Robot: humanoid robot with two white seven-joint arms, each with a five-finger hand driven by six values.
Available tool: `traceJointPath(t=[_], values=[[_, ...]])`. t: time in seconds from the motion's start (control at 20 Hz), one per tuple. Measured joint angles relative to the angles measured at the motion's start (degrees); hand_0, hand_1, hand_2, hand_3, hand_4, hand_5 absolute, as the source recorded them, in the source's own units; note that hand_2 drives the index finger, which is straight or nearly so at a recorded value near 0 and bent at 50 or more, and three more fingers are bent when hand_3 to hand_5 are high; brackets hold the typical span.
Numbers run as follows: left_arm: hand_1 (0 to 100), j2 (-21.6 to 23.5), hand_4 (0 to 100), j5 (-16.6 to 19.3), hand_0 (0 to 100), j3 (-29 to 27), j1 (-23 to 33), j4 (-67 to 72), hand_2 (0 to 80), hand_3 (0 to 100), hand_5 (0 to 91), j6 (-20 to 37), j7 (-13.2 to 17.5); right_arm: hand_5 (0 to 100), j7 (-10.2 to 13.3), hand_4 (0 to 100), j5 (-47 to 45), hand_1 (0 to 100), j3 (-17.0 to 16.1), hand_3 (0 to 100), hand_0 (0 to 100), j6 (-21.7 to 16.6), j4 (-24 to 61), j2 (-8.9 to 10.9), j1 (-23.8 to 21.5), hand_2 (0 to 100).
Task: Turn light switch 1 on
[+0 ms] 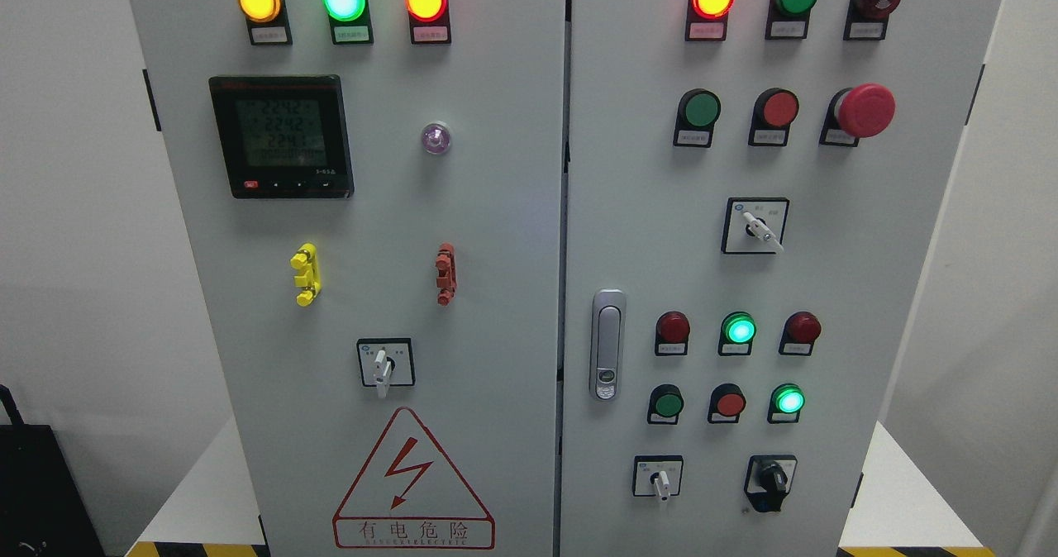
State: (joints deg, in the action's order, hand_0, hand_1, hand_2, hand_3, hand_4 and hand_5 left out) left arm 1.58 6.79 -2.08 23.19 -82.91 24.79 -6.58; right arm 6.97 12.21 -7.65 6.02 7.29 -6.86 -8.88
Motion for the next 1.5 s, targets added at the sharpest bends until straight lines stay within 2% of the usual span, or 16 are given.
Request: traceJointPath(t=[0.1, 0.2, 0.35, 0.6, 0.7, 0.75, 0.85, 1.5], values=[[42, 0.1, 71, -0.5, 36, 0.3, 0.0, -3.4, 42.0, 59, 53.5, -2.5, 0.0, 0, 0.0, 0, 0.0, 0, 0.0, 0, 5, 0.0, 0.0, 0.0, 0.0, 0], [48, 0.1, 72, -1.0, 31, 0.6, -0.1, -6.5, 44.4, 60, 55.9, -4.3, 0.1, 0, 0.0, 0, 0.0, 0, 0.0, 0, 5, 0.0, 0.0, 0.0, 0.0, 0], [51, -0.3, 74, -2.1, 26, 1.0, -0.9, -10.6, 47.9, 65, 58.5, -7.7, 0.2, 0, -0.1, 0, 0.0, 0, 0.0, 0, 5, 0.0, 0.0, 0.0, 0.0, 0], [56, -0.8, 76, -4.1, 23, 1.4, -3.5, -16.8, 49.7, 68, 64.9, -15.1, -0.8, 0, -0.1, 0, 0.0, 0, 0.0, 0, 5, 0.0, 0.0, 0.0, 0.0, 0], [58, -0.9, 77, -4.3, 14, 1.8, -4.6, -19.1, 50.4, 69, 66.3, -17.3, -2.0, 0, -0.1, 0, 0.0, 0, 0.0, 0, 5, 0.0, 0.0, 0.0, 0.0, 0], [57, -1.0, 77, -4.4, 6, 2.1, -5.1, -20.0, 50.9, 70, 67.0, -18.2, -2.8, 0, -0.1, 0, 0.0, 0, 0.0, 0, 5, 0.0, 0.0, 0.0, 0.0, 0], [56, -1.1, 78, -4.5, 1, 2.5, -6.3, -21.8, 51.7, 71, 67.4, -19.6, -3.8, 0, -0.1, 0, 0.0, 0, 0.0, 0, 5, 0.0, 0.0, 0.0, 0.0, 0], [54, -1.7, 79, -4.1, 0, 4.9, -13.2, -29.1, 54.4, 73, 68.8, -27.0, -6.0, 0, -0.1, 0, 0.0, 0, 0.0, 0, 5, 0.0, 0.0, 0.0, 0.0, 0]])
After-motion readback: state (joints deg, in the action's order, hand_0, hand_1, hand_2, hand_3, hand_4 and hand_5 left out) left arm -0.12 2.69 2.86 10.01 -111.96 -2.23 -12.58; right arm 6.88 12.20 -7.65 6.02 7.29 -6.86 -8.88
